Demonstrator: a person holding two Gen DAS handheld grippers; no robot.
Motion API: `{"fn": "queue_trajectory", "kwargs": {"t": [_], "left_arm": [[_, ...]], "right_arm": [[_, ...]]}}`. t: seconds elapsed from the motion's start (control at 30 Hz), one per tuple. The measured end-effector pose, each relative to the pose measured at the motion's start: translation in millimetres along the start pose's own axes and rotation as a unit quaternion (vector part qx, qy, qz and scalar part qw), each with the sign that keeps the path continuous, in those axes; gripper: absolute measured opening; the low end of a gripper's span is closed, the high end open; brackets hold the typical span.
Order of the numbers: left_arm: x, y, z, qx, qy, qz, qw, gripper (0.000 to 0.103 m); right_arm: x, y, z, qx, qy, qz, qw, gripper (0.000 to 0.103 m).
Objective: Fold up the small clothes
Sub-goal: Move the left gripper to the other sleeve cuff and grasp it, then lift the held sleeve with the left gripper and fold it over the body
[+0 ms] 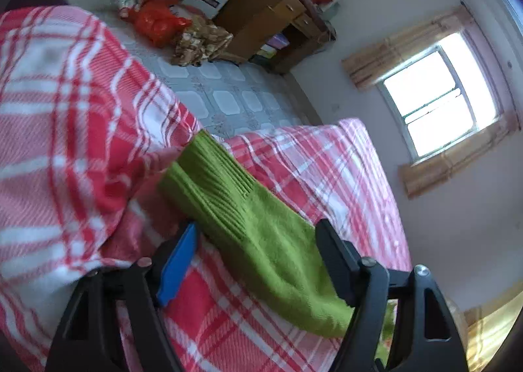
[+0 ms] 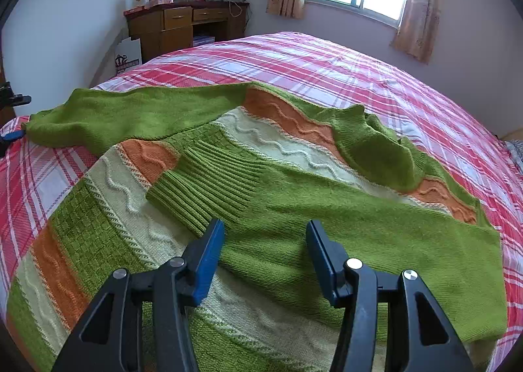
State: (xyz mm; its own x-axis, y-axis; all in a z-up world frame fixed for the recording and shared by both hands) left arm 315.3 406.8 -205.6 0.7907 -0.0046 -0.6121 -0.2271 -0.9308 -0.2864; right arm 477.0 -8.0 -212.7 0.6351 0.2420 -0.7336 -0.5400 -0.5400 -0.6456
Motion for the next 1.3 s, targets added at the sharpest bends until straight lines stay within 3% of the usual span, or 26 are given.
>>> {"fn": "queue_trajectory", "kwargs": {"t": [0.07, 0.17, 0.23, 0.3, 0.37, 0.57, 0.67, 1.0, 1.3], "left_arm": [[5.9, -2.2, 1.1, 0.006, -0.010, -0.003, 0.9999, 0.071], [10.7, -5.6, 3.2, 0.022, -0.031, -0.013, 0.9992, 0.058], [12.9, -10.6, 7.6, 0.024, -0.043, -0.018, 0.9986, 0.044], [13.3, -15.4, 16.2, 0.016, -0.053, -0.019, 0.9983, 0.018], [13.0, -18.1, 20.8, 0.013, -0.051, -0.016, 0.9985, 0.011], [-0.8, -16.2, 15.5, 0.022, -0.038, -0.019, 0.9989, 0.009], [-9.7, -15.4, 2.5, 0.053, -0.041, -0.030, 0.9973, 0.008], [-40.9, -6.2, -60.1, 0.120, -0.004, -0.048, 0.9916, 0.007], [-73.1, 15.6, -127.6, 0.167, 0.059, -0.046, 0.9832, 0.007]], "right_arm": [[0.2, 0.0, -0.5, 0.002, -0.001, 0.000, 1.000, 0.054], [1.1, -0.1, -2.4, 0.005, -0.004, 0.000, 1.000, 0.054], [1.2, 0.0, -1.8, 0.006, -0.003, -0.001, 1.000, 0.054], [1.4, 0.0, -2.2, 0.006, -0.003, -0.001, 1.000, 0.054], [1.4, 0.1, -2.1, 0.007, -0.004, -0.001, 1.000, 0.054], [2.1, 0.1, -2.4, 0.009, -0.006, -0.001, 1.000, 0.054], [2.4, -0.1, -2.5, 0.009, -0.006, -0.001, 1.000, 0.054], [3.3, 1.1, -3.8, 0.020, -0.016, -0.001, 1.000, 0.054], [5.1, 1.8, -6.9, 0.031, -0.029, 0.001, 0.999, 0.055]]}}
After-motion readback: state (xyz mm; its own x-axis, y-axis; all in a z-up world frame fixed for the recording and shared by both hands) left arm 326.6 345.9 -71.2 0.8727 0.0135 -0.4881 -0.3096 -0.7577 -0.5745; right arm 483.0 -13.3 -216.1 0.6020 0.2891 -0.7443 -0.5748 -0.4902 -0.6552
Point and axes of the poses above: each gripper's, at about its wrist camera, not at the fingertips, and x roughly the way its jaws point, z to its left, y to its underside, the point moved 5 cm from there along x, roughly the way its jaws point, and after that the axes turned 7 degrees about -x, right-handed, at the moved point
